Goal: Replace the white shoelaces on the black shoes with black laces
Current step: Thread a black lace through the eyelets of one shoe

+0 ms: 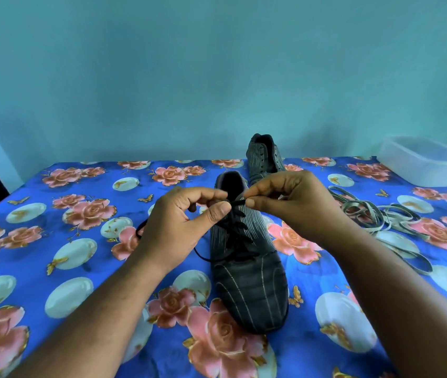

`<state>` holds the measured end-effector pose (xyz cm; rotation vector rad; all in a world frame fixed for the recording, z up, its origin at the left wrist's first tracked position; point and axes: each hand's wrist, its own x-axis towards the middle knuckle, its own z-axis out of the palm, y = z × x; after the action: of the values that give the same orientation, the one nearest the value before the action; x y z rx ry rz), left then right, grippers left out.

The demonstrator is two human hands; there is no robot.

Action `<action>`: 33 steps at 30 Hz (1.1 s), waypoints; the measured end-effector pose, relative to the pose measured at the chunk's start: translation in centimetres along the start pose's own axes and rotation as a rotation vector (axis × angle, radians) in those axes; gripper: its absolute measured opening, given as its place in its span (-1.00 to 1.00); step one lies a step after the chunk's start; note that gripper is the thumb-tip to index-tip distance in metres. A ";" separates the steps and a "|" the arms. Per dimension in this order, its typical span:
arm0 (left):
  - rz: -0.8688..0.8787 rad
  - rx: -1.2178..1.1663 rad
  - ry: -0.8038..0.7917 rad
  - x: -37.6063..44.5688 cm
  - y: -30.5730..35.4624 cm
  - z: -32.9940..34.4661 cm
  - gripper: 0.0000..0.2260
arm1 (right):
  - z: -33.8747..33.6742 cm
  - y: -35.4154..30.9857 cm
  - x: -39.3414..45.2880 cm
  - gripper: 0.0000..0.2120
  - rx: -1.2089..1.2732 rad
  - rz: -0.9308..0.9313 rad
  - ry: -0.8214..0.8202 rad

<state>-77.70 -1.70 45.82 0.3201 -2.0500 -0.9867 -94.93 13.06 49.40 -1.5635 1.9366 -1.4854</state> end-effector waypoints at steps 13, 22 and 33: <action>0.122 0.147 0.056 0.2 -0.7 1.0 -0.88 | 0.6 0.9 0.3 -0.89 0.056 -0.011 -0.005; 0.119 0.202 0.077 0.4 -0.5 2.4 -0.76 | 0.8 0.4 0.0 -0.93 -0.007 -0.046 -0.018; 0.067 0.179 0.126 0.8 -1.4 3.9 -0.76 | 1.5 3.4 0.9 -0.73 -0.367 -0.137 0.002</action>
<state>-81.36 -0.99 43.81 0.3947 -2.0233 -0.7261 -96.21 11.19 46.33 -1.8758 2.2411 -1.2260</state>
